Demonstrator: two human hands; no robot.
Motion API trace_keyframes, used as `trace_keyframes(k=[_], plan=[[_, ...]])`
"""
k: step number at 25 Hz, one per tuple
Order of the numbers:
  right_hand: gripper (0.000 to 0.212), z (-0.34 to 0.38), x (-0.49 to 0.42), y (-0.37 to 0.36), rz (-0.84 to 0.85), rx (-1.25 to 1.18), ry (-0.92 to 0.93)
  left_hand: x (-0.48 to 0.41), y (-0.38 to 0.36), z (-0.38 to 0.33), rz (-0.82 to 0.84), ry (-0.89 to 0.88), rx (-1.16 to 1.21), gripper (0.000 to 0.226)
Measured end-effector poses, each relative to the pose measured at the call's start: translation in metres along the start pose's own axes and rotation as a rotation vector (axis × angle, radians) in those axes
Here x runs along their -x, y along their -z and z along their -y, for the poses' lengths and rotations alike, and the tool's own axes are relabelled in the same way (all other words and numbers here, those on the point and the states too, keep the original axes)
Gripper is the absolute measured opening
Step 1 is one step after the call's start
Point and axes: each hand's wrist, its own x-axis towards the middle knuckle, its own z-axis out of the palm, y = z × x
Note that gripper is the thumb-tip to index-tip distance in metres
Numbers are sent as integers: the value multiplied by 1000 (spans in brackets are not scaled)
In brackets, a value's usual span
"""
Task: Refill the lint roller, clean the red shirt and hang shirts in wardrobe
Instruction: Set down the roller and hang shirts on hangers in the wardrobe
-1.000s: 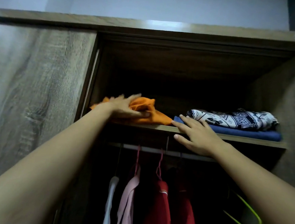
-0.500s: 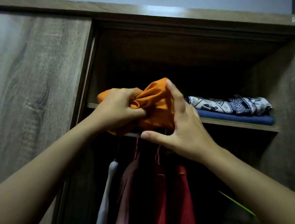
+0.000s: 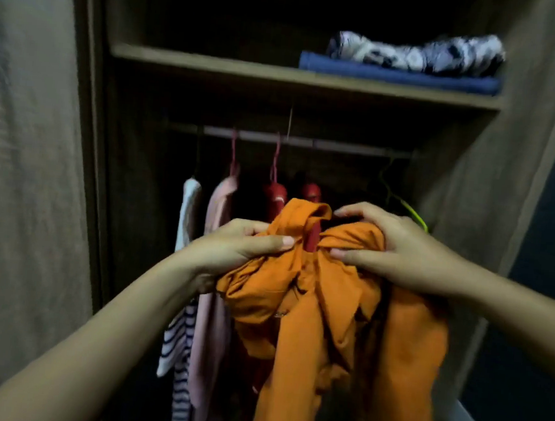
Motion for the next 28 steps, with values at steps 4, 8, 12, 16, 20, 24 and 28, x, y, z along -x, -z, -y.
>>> trace_keyframes(k=[4,8,12,16,20,24,28], plan=[[41,-45,47,-5,82,-184,-180,2,-10,51,33,126,-11,30],[32,-63,67,-4,206,-235,-195,-1,-26,61,105,27,-39,26],[44,-67,81,-9,342,-250,-232,1,-49,67,60,-1,21,18],[79,-56,77,-15,248,-333,-257,-1,-58,72,26,-88,12,12],[72,-46,60,-26,101,-367,-246,-3,-62,81,143,-106,-80,21],[49,-46,52,-43,218,-439,-169,3,-64,93,225,-98,-110,24],[32,-38,46,-56,333,-461,-114,18,-53,87,222,-81,-39,27]])
